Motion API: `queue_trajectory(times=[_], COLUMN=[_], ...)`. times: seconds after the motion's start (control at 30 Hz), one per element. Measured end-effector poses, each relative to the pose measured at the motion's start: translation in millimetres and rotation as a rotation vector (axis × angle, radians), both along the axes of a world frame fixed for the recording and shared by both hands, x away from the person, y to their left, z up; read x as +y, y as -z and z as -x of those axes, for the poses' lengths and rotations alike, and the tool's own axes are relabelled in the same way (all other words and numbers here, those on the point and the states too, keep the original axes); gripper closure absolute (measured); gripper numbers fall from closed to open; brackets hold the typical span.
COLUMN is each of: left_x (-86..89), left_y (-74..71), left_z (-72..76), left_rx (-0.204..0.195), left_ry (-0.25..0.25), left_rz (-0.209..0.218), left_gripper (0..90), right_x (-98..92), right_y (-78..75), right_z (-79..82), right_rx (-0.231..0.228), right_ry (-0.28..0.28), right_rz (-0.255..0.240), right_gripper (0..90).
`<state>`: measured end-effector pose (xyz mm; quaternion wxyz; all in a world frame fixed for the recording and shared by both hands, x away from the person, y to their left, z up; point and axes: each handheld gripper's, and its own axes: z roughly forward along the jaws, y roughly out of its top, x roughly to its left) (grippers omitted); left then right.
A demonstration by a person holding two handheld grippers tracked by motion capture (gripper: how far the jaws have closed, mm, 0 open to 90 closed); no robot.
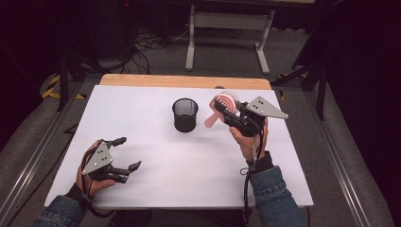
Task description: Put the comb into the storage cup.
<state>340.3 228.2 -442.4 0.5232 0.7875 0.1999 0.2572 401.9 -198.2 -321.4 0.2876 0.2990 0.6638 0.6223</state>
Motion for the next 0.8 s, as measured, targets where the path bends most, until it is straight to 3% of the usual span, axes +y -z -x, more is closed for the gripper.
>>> queue_trajectory(times=[0.47, 0.8], left_x=[1.2, 1.7], left_y=[-0.6, -0.6], left_z=[-0.1, -0.3], left_rx=[0.007, 0.009], left_ry=[0.003, 0.005], left_rz=[0.01, 0.008], left_gripper=[8.2, 8.1], right_x=[2.5, 2.7], right_y=[-14.6, -34.4], right_z=[-6.6, -10.2], right_rx=[-0.019, -0.062], right_ry=[0.027, 0.044], right_rz=[-0.003, -0.019], right_gripper=[61.2, 61.2])
